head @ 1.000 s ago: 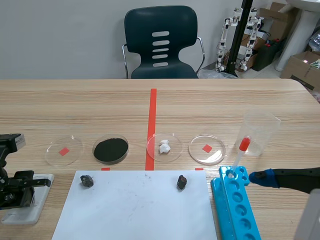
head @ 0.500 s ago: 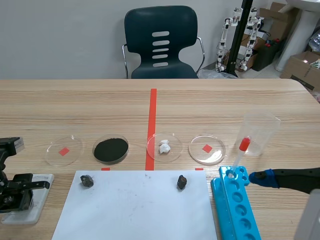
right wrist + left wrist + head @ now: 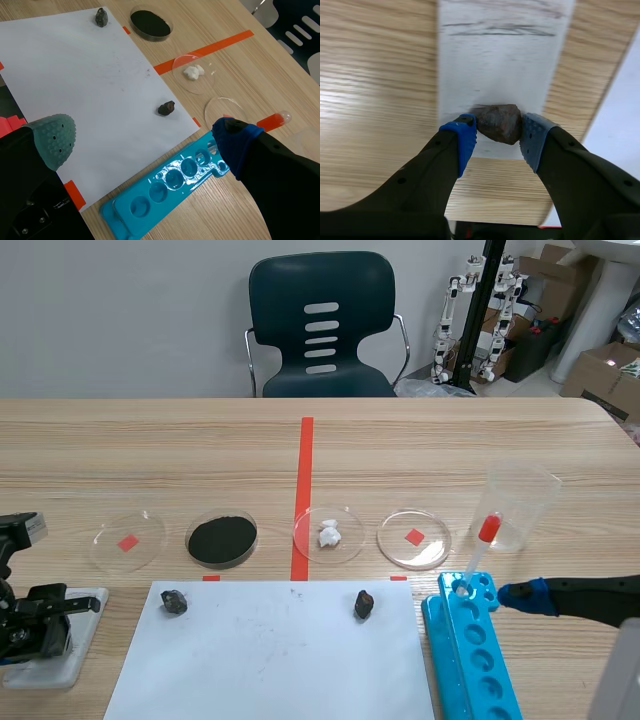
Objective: Rub the mineral on the streak plate below the first streak
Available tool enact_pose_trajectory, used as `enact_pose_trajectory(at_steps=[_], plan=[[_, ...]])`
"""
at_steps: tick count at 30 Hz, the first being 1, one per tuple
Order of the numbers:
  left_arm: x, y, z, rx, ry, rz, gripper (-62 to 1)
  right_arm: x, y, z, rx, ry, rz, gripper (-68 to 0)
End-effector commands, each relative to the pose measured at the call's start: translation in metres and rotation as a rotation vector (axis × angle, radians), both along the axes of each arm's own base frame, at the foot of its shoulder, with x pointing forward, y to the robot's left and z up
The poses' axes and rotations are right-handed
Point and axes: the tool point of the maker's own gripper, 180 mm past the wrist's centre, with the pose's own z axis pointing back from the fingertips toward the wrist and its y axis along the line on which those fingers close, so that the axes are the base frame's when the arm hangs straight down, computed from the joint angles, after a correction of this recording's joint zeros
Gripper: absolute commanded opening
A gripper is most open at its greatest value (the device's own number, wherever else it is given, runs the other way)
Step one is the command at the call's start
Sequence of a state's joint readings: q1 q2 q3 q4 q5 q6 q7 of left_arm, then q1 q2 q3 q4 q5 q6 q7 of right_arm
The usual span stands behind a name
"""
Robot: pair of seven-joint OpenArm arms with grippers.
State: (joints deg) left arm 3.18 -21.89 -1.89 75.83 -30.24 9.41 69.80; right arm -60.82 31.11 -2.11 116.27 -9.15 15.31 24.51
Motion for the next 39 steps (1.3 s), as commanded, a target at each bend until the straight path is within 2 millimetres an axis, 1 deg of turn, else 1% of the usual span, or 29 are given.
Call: enact_pose_trajectory(at_steps=[1,5,8,11,19,24,26,31,36,39], plan=[[0.0,-0.007,-0.001,-0.03,-0.003,0.002,-43.2,0.004,0.004,0.012,0.027,-0.035,0.003,-10.6],[0.001,-0.014,0.0,-0.073,-0.007,-0.003,-43.2,0.004,0.004,0.012,0.027,-0.035,0.003,-10.6],[0.001,-0.014,0.0,-0.069,-0.007,-0.007,-43.2,0.004,0.004,0.012,0.027,-0.035,0.003,-10.6],[-0.001,-0.004,-0.001,-0.013,0.0,-0.016,-43.2,0.004,0.004,0.012,0.027,-0.035,0.003,-10.6],[-0.005,0.034,0.001,0.201,0.023,-0.001,-43.2,0.004,0.004,0.012,0.027,-0.035,0.003,-10.6],[-0.005,0.038,0.002,0.22,0.024,0.011,-43.2,0.004,0.004,0.012,0.027,-0.035,0.003,-10.6],[-0.005,0.032,0.001,0.185,0.022,0.017,-43.2,0.004,0.004,0.012,0.027,-0.035,0.003,-10.6],[-0.002,0.005,-0.001,0.044,0.008,-0.009,-43.2,0.004,0.004,0.012,0.027,-0.035,0.003,-10.6],[0.001,-0.014,-0.003,-0.044,-0.016,-0.027,-43.2,0.004,0.004,0.012,0.027,-0.035,0.003,-10.6],[-0.001,-0.017,-0.004,-0.047,-0.012,-0.029,-43.2,0.004,0.004,0.012,0.027,-0.035,0.003,-10.6]])
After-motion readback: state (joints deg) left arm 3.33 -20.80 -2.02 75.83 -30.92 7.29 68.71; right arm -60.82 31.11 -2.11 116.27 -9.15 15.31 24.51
